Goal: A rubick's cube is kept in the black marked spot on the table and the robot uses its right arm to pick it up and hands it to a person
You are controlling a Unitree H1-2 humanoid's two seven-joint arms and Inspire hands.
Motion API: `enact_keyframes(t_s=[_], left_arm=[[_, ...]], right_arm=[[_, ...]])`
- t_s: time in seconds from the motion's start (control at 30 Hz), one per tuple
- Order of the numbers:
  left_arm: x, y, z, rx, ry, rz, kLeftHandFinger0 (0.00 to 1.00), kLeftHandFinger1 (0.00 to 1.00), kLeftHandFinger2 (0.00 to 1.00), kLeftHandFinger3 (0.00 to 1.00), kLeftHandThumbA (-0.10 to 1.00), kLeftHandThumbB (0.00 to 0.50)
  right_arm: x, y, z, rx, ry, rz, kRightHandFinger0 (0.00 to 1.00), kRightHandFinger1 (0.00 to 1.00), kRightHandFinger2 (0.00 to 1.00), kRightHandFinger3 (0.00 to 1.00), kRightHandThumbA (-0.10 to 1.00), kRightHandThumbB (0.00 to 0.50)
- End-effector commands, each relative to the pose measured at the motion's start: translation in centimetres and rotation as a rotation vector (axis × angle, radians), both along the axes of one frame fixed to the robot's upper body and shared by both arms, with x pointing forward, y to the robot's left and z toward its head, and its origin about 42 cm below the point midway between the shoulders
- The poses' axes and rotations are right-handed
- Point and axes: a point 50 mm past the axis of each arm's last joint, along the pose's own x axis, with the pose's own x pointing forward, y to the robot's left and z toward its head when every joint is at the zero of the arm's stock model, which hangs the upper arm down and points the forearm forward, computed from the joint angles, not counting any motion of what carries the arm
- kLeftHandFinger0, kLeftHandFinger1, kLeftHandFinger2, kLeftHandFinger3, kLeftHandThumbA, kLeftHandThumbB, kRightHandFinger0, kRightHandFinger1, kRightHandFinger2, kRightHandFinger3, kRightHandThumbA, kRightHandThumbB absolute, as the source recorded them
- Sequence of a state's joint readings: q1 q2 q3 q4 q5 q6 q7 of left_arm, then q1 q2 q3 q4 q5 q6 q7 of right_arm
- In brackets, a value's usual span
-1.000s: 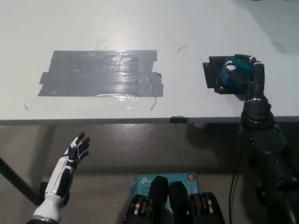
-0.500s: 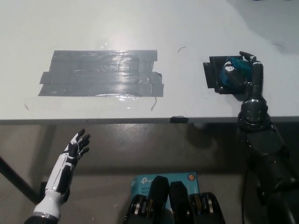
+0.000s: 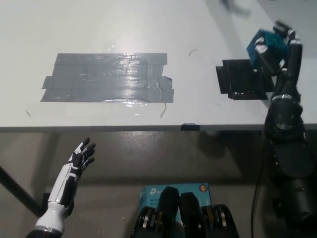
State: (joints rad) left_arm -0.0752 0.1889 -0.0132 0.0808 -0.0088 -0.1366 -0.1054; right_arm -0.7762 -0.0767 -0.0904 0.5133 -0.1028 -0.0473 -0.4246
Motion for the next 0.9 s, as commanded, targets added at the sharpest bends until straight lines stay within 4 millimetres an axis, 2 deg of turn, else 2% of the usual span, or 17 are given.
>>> enact_keyframes(t_s=[0.0,0.03,0.17,0.27,0.4,0.5,0.57,0.63,0.7,0.73,0.77,0.83,0.87], left_arm=[[0.6,0.0,1.5,0.007,-0.052,-0.025,1.00,1.00,1.00,1.00,1.00,0.181],[0.7,0.0,1.5,0.006,-0.052,-0.026,1.00,1.00,1.00,1.00,1.00,0.180],[0.6,0.1,1.5,0.003,-0.055,-0.030,1.00,1.00,1.00,1.00,1.00,0.175],[0.6,0.1,1.5,0.007,-0.055,-0.030,1.00,1.00,1.00,1.00,1.00,0.170],[0.6,-0.1,1.5,0.009,-0.051,-0.029,1.00,1.00,1.00,1.00,1.00,0.183],[0.8,0.0,1.6,0.009,-0.055,-0.030,1.00,1.00,1.00,1.00,1.00,0.168],[0.8,0.0,1.7,0.011,-0.060,-0.033,1.00,1.00,1.00,1.00,1.00,0.161],[0.8,-0.1,1.7,0.014,-0.055,-0.030,1.00,1.00,1.00,1.00,1.00,0.169],[0.8,-0.1,1.7,0.019,-0.056,-0.033,1.00,1.00,1.00,1.00,1.00,0.175],[0.8,-0.2,1.6,0.019,-0.055,-0.036,1.00,1.00,1.00,1.00,1.00,0.168],[0.8,-0.2,1.6,0.019,-0.054,-0.036,1.00,1.00,1.00,1.00,1.00,0.167],[0.8,-0.3,1.6,0.016,-0.050,-0.035,1.00,1.00,1.00,1.00,1.00,0.170],[0.9,-0.3,1.6,0.017,-0.049,-0.034,1.00,1.00,1.00,1.00,1.00,0.171]], right_arm=[[-4.1,3.4,12.9,-0.098,-0.361,0.055,0.00,0.27,0.83,0.91,-0.10,0.154],[-4.5,3.7,13.4,-0.109,-0.377,0.056,0.00,0.33,0.85,0.92,-0.10,0.143],[-5.0,4.6,14.8,-0.140,-0.407,0.055,0.00,0.35,0.86,0.92,-0.10,0.155],[-4.4,5.4,15.3,-0.123,-0.400,0.098,0.00,0.40,0.83,0.94,-0.10,0.155],[-2.0,7.3,15.4,-0.189,-0.362,0.125,0.01,0.44,0.87,0.97,-0.10,0.172],[-0.4,8.6,15.4,-0.233,-0.348,0.135,0.02,0.44,0.87,0.97,-0.10,0.180],[0.6,9.1,15.3,-0.262,-0.342,0.134,0.02,0.44,0.87,0.97,-0.10,0.180],[2.4,10.5,14.9,-0.314,-0.299,0.141,0.03,0.44,0.87,0.94,-0.10,0.173],[3.1,11.1,14.8,-0.328,-0.281,0.150,0.03,0.44,0.88,0.94,-0.10,0.166],[3.7,11.6,14.8,-0.337,-0.257,0.158,0.04,0.36,0.86,0.93,-0.10,0.167],[4.0,11.8,14.8,-0.342,-0.247,0.162,0.01,0.31,0.83,0.93,-0.10,0.168],[4.8,12.7,14.8,-0.368,-0.217,0.170,0.00,0.17,0.70,0.90,-0.10,0.182],[5.0,12.9,14.8,-0.374,-0.210,0.171,0.00,0.13,0.67,0.90,-0.10,0.181]])
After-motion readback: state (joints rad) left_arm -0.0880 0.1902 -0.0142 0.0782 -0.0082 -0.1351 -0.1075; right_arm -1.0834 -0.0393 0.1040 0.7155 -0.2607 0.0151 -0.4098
